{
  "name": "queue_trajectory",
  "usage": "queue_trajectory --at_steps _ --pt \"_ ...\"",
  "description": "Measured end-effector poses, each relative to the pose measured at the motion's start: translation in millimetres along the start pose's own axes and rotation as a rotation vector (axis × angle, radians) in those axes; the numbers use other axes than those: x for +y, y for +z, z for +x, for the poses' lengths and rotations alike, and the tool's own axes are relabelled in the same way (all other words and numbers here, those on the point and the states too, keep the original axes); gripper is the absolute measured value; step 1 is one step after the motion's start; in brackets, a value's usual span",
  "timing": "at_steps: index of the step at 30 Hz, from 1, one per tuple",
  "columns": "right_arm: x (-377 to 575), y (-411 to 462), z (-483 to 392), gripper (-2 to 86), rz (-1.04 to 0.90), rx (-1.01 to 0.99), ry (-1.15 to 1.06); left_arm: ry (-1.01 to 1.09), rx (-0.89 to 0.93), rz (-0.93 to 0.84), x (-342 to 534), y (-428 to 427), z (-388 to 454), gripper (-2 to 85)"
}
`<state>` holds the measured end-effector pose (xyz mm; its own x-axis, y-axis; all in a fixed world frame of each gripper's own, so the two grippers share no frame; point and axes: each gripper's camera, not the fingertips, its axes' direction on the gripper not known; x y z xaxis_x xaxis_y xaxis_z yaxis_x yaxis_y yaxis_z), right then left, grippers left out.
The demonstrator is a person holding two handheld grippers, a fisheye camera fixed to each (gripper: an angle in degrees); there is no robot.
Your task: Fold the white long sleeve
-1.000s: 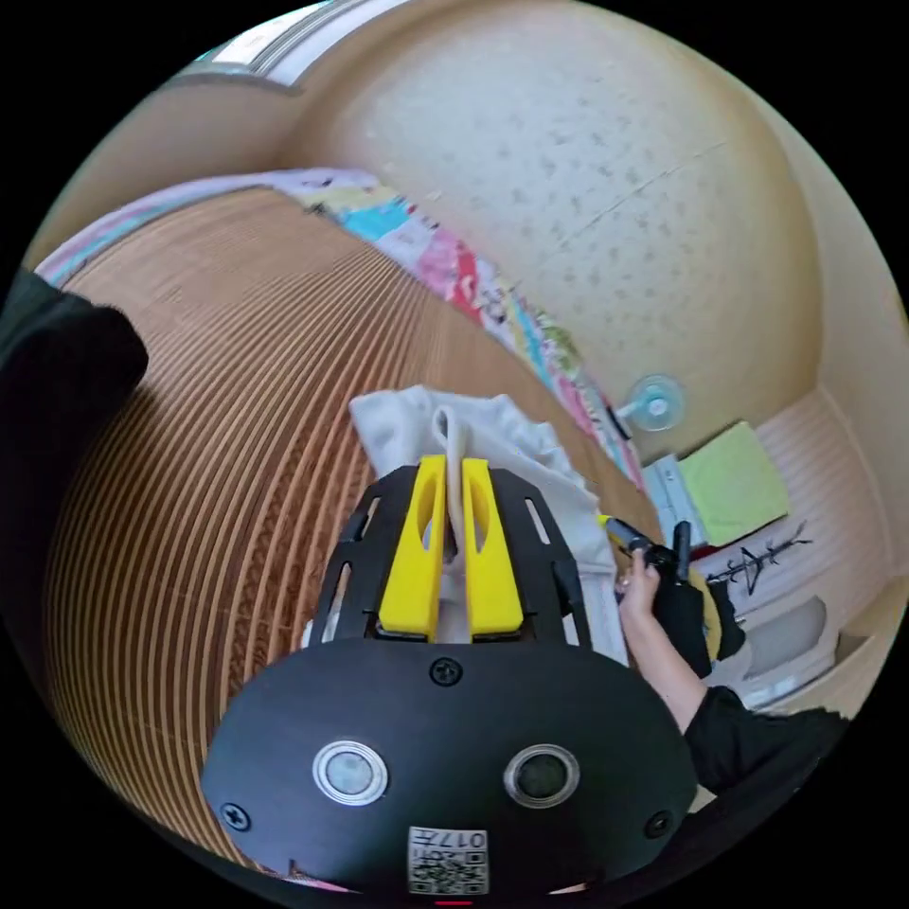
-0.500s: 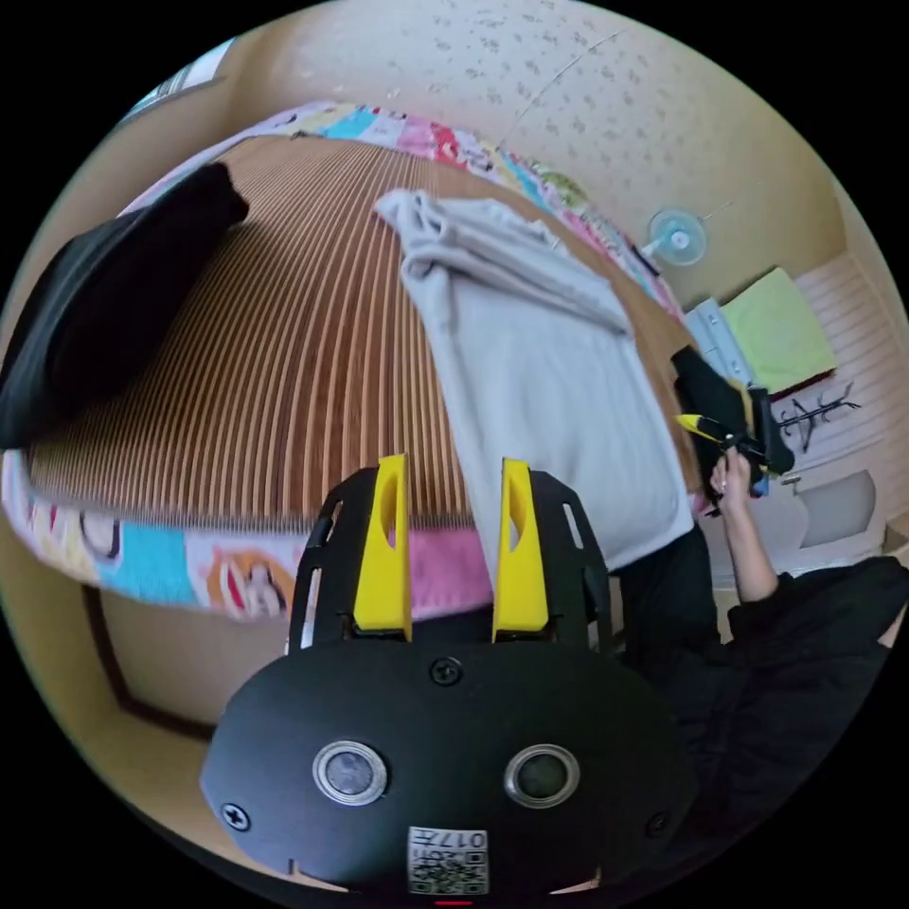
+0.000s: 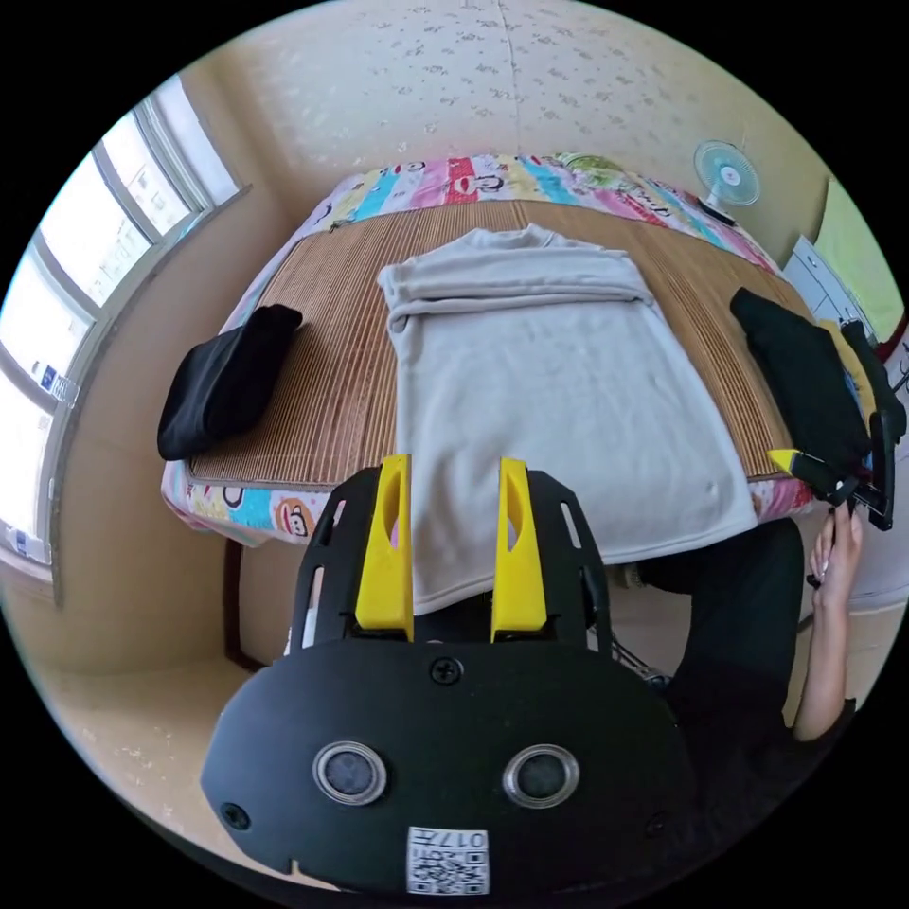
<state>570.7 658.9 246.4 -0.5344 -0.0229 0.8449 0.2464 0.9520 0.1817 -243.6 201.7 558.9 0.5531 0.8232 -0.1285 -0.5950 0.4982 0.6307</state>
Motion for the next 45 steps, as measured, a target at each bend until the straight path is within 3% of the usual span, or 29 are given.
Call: queue_trajectory --at_steps 9,16,21,26,31,36,42,45 --pt "10.2 -24.6 3.6 6.1 0.024 -0.006 0.02 0.036 0.025 0.013 -4.2 -2.7 29.8 13.3" --pt "14.9 -27.2 20.9 7.0 -0.003 -0.025 0.072 -0.01 0.035 -0.017 -2.6 20.4 -15.6 13.2" --pt "12.8 -27.7 33.5 9.1 -0.046 -0.013 0.112 -0.14 0.207 0.002 21.9 46.1 -106.7 14.6" --pt "12.7 -32.6 50.4 10.3 -0.055 0.002 0.155 -0.246 0.485 -0.206 41.0 103.5 -185.4 16.0" --pt "10.3 -33.8 68.4 12.0 -0.075 -0.02 0.207 -0.248 0.456 -0.241 47.0 107.3 -208.6 6.9" --pt "10.9 -30.6 89.7 15.0 -0.171 -0.038 0.283 -0.295 0.805 -0.192 52.6 93.9 -265.8 4.2" --pt "20.7 -2.3 115.3 8.7 -0.289 -0.167 0.338 -0.323 0.892 -0.128 54.1 60.8 -331.9 4.2" --pt "27.9 -8.1 119.8 4.2 -0.217 -0.292 0.323 -0.324 0.932 -0.124 49.5 50.9 -353.3 4.2"
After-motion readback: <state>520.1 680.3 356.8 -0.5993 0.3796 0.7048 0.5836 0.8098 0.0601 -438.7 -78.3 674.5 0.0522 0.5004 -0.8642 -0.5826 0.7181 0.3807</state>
